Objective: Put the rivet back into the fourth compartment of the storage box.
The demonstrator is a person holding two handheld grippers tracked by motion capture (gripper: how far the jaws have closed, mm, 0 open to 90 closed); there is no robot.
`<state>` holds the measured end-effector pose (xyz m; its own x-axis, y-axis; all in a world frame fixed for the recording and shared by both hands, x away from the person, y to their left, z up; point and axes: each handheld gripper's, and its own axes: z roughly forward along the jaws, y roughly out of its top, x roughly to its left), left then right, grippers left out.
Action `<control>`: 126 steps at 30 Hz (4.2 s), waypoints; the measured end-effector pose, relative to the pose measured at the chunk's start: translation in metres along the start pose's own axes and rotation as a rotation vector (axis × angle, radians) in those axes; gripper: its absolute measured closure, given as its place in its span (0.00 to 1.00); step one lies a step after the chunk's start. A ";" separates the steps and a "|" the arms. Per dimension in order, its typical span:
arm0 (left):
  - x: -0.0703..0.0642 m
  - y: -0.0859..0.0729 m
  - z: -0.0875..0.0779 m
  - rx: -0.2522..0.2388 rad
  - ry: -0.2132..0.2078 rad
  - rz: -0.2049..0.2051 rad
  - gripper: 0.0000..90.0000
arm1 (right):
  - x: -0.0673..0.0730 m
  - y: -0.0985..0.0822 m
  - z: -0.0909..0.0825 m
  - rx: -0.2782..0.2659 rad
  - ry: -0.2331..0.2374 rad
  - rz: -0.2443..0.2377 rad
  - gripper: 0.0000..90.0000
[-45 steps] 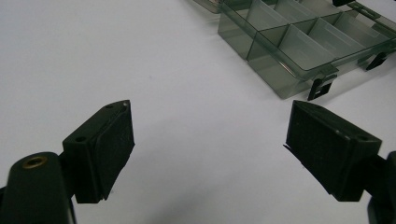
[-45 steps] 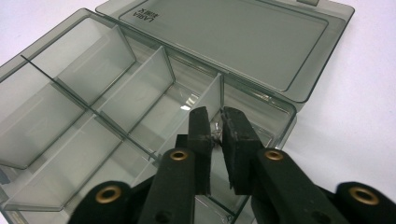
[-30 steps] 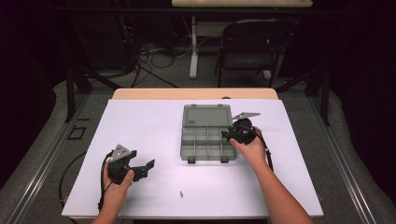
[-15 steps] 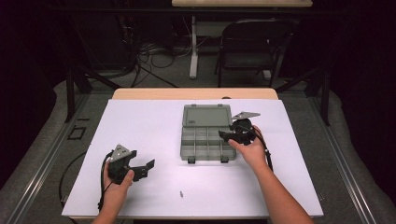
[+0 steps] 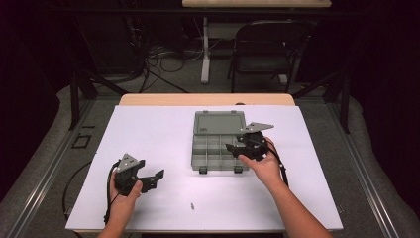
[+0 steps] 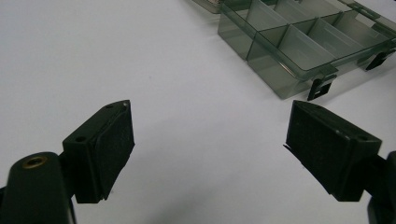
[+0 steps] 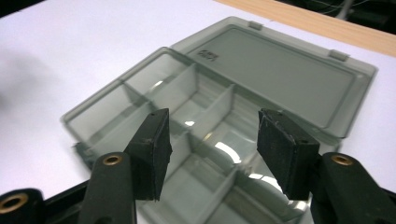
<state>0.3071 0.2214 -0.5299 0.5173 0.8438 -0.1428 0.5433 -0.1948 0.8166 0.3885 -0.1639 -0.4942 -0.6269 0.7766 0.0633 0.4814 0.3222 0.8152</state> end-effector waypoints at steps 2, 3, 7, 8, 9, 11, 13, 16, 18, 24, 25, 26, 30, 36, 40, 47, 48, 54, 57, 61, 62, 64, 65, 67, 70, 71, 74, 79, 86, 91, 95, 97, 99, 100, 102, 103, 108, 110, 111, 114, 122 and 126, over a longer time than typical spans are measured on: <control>0.000 0.000 0.000 0.004 -0.002 0.001 0.17 | 0.006 -0.001 -0.002 0.001 0.015 -0.006 0.49; 0.000 0.000 0.000 0.004 -0.002 0.002 0.17 | 0.008 -0.001 -0.003 -0.002 0.018 -0.017 0.49; 0.000 0.000 0.000 0.005 -0.002 0.003 0.17 | 0.018 -0.002 -0.010 -0.027 0.036 -0.026 0.49; 0.000 0.000 0.000 0.004 -0.002 0.000 0.17 | 0.021 -0.003 -0.011 -0.030 0.038 -0.028 0.50; 0.000 0.000 0.000 0.004 -0.001 0.000 0.17 | 0.023 -0.003 -0.013 -0.039 0.042 -0.029 0.50; 0.000 0.000 0.000 0.004 -0.002 0.001 0.17 | 0.027 -0.003 -0.015 -0.046 0.049 -0.040 0.50; -0.001 0.000 0.000 0.006 -0.003 0.000 0.17 | 0.030 -0.004 -0.017 -0.051 0.052 -0.045 0.50; -0.001 0.000 0.000 0.005 -0.004 -0.001 0.17 | 0.035 -0.006 -0.021 -0.056 0.063 -0.055 0.50; 0.000 0.000 0.000 0.003 -0.003 0.000 0.17 | 0.038 -0.007 -0.023 -0.055 0.068 -0.064 0.50; -0.001 0.000 0.000 0.003 -0.002 0.000 0.17 | 0.045 -0.014 -0.026 -0.060 0.085 -0.068 0.50; -0.001 0.000 0.000 0.003 -0.002 0.000 0.17 | 0.046 -0.015 -0.026 -0.060 0.088 -0.067 0.50; -0.001 0.000 0.000 0.003 -0.002 -0.001 0.17 | 0.047 -0.016 -0.026 -0.059 0.091 -0.069 0.50; 0.000 0.000 0.000 0.005 -0.003 0.002 0.17 | 0.052 -0.021 -0.025 -0.059 0.108 -0.079 0.50; -0.001 0.000 0.000 0.005 -0.004 0.001 0.17 | 0.066 -0.026 -0.023 -0.050 0.140 -0.098 0.50; 0.000 0.000 0.000 0.005 -0.002 0.001 0.17 | 0.076 -0.028 -0.019 -0.044 0.163 -0.119 0.50; 0.000 0.000 0.000 0.001 -0.001 -0.001 0.17 | 0.089 -0.035 -0.013 -0.040 0.192 -0.140 0.50; 0.000 0.000 0.000 0.001 -0.001 0.000 0.17 | 0.091 -0.035 -0.012 -0.031 0.194 -0.143 0.50; 0.000 0.000 -0.001 0.003 0.000 0.005 0.17 | 0.099 -0.039 -0.006 -0.027 0.230 -0.142 0.50; 0.000 0.000 -0.001 0.002 0.000 0.004 0.17 | 0.103 -0.042 -0.004 -0.015 0.233 -0.158 0.50; 0.000 0.000 -0.001 0.002 0.000 0.005 0.17 | 0.106 -0.044 -0.001 -0.008 0.244 -0.161 0.51; 0.000 0.000 -0.001 0.002 -0.001 0.004 0.17 | 0.107 -0.045 0.000 -0.015 0.243 -0.159 0.51; 0.000 0.000 -0.001 0.002 0.000 0.005 0.17 | 0.108 -0.046 0.002 -0.018 0.249 -0.159 0.51; 0.000 0.000 -0.001 0.001 -0.001 0.004 0.17 | 0.108 -0.046 0.002 -0.007 0.248 -0.162 0.51; 0.000 0.000 -0.001 0.000 -0.001 0.006 0.17 | 0.109 -0.047 0.004 0.001 0.251 -0.163 0.51; 0.000 0.000 -0.001 0.002 -0.001 0.006 0.17 | 0.111 -0.049 0.006 0.009 0.255 -0.171 0.51; 0.000 0.000 -0.001 0.001 -0.001 0.006 0.17 | 0.112 -0.050 0.007 0.000 0.261 -0.167 0.51; 0.000 0.000 -0.001 0.002 -0.001 0.004 0.17 | 0.114 -0.051 0.009 0.015 0.267 -0.172 0.52; -0.001 0.000 -0.001 0.004 -0.001 0.008 0.17 | 0.121 -0.054 0.014 0.028 0.284 -0.184 0.54; -0.001 0.000 0.000 0.003 -0.002 0.005 0.17 | 0.131 -0.060 0.021 0.070 0.326 -0.209 0.59; -0.001 0.000 0.000 0.003 -0.002 0.002 0.17 | 0.137 -0.064 0.024 0.085 0.345 -0.220 0.63; -0.001 0.000 0.000 0.002 -0.003 0.003 0.17 | 0.139 -0.067 0.026 0.113 0.355 -0.226 0.65; -0.001 0.000 0.000 0.003 -0.004 0.002 0.17 | 0.141 -0.068 0.027 0.115 0.364 -0.227 0.66; -0.001 0.000 0.000 0.005 -0.004 0.003 0.17 | 0.141 -0.069 0.028 0.118 0.372 -0.226 0.67; -0.001 0.000 0.000 0.005 -0.004 0.003 0.17 | 0.142 -0.069 0.028 0.120 0.373 -0.223 0.67; -0.001 0.000 0.000 0.006 -0.004 0.002 0.17 | 0.143 -0.070 0.028 0.125 0.377 -0.223 0.68; -0.001 0.000 0.000 0.007 -0.004 0.002 0.17 | 0.143 -0.070 0.029 0.126 0.381 -0.229 0.69; -0.001 0.000 0.000 0.007 -0.005 0.003 0.17 | 0.145 -0.071 0.030 0.130 0.398 -0.226 0.70; -0.001 0.000 0.000 0.007 -0.004 0.003 0.17 | 0.146 -0.071 0.030 0.135 0.399 -0.228 0.71; -0.001 0.000 0.000 0.006 -0.005 0.002 0.17 | 0.146 -0.071 0.030 0.139 0.401 -0.226 0.71; -0.001 0.000 0.000 0.006 -0.004 0.001 0.17 | 0.146 -0.072 0.031 0.147 0.403 -0.234 0.72; 0.000 0.000 0.000 0.004 -0.003 0.002 0.17 | 0.146 -0.073 0.033 0.167 0.405 -0.240 0.81; -0.001 0.000 0.000 0.003 -0.003 0.002 0.17 | 0.147 -0.073 0.032 0.168 0.404 -0.248 0.85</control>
<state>0.3066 0.2210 -0.5297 0.5201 0.8421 -0.1429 0.5446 -0.1980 0.8150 0.2809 -0.0564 -0.5632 -0.9061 0.4044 0.1240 0.3587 0.5793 0.7319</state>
